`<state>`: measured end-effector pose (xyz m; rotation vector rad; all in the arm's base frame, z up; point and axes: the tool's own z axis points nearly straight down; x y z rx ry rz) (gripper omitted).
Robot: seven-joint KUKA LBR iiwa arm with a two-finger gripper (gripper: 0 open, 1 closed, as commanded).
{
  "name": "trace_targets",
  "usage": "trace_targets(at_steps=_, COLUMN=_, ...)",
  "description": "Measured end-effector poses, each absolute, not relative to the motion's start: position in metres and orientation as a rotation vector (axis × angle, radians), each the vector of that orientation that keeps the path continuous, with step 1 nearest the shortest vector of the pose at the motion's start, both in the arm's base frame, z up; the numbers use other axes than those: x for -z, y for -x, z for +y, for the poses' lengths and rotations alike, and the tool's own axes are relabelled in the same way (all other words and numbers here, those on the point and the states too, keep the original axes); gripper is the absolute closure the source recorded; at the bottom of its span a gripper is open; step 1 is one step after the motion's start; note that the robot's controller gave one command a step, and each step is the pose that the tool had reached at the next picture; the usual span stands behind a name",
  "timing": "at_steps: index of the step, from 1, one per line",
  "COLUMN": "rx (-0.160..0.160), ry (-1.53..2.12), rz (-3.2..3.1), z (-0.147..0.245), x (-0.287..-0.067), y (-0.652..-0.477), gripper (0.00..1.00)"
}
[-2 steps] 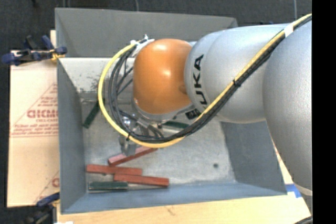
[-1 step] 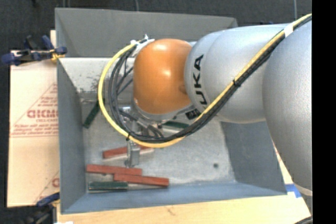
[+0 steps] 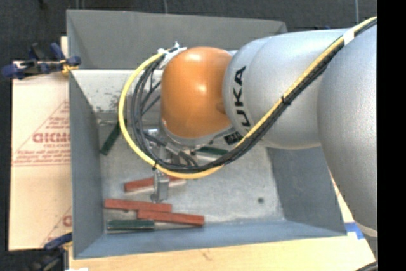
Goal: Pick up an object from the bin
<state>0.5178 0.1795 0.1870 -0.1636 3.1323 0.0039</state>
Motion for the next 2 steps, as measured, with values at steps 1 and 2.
trace_targets(at_steps=1, rx=-0.002, ry=0.378, rz=3.116, z=0.17, x=-0.194, y=-0.523, gripper=0.0)
trace_targets(at_steps=2, rx=-0.001, ry=0.594, rz=3.068, z=0.164, x=-0.167, y=-0.531, gripper=0.0)
